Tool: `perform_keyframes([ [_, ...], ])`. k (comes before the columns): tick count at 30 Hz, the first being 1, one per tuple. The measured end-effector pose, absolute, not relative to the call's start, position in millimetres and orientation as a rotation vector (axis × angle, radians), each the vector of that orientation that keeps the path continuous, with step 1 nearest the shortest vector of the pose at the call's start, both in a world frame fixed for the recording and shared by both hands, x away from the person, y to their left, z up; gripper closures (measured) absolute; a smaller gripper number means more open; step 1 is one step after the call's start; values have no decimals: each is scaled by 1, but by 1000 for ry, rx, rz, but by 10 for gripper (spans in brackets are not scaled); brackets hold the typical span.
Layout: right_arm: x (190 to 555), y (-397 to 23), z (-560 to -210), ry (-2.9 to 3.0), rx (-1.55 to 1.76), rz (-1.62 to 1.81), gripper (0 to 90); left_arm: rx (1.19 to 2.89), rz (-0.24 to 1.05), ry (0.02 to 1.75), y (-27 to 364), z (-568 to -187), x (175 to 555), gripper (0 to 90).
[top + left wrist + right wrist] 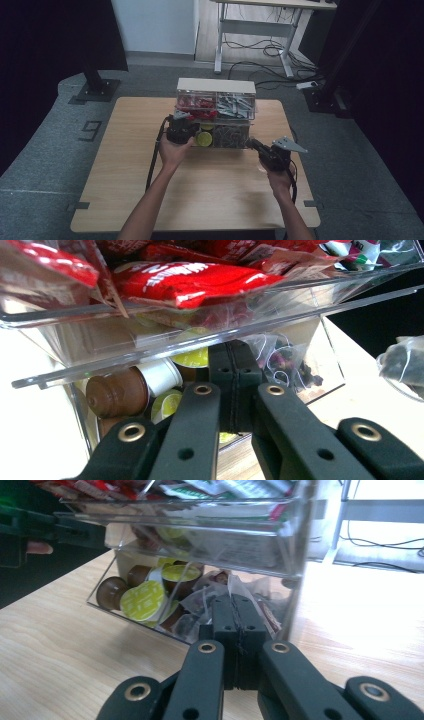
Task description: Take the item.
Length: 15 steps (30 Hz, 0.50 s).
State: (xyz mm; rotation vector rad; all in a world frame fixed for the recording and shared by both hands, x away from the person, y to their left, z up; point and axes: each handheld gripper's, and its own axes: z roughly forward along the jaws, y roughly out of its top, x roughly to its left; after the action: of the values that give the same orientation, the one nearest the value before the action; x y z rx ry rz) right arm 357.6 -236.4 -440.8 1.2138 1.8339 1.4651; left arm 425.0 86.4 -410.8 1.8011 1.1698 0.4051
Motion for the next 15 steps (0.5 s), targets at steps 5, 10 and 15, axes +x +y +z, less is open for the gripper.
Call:
perform_keyframes([
  [5,355,-248,-440,1809,1230,1464,890,1803,408,1170,86,-411,425,900],
  [10,352,-261,-439,1780,1245,1460,890,1804,408,1169,86,-411,425,900],
  [15,350,-268,-439,1769,1249,1456,890,1804,408,1170,86,-412,425,900],
])
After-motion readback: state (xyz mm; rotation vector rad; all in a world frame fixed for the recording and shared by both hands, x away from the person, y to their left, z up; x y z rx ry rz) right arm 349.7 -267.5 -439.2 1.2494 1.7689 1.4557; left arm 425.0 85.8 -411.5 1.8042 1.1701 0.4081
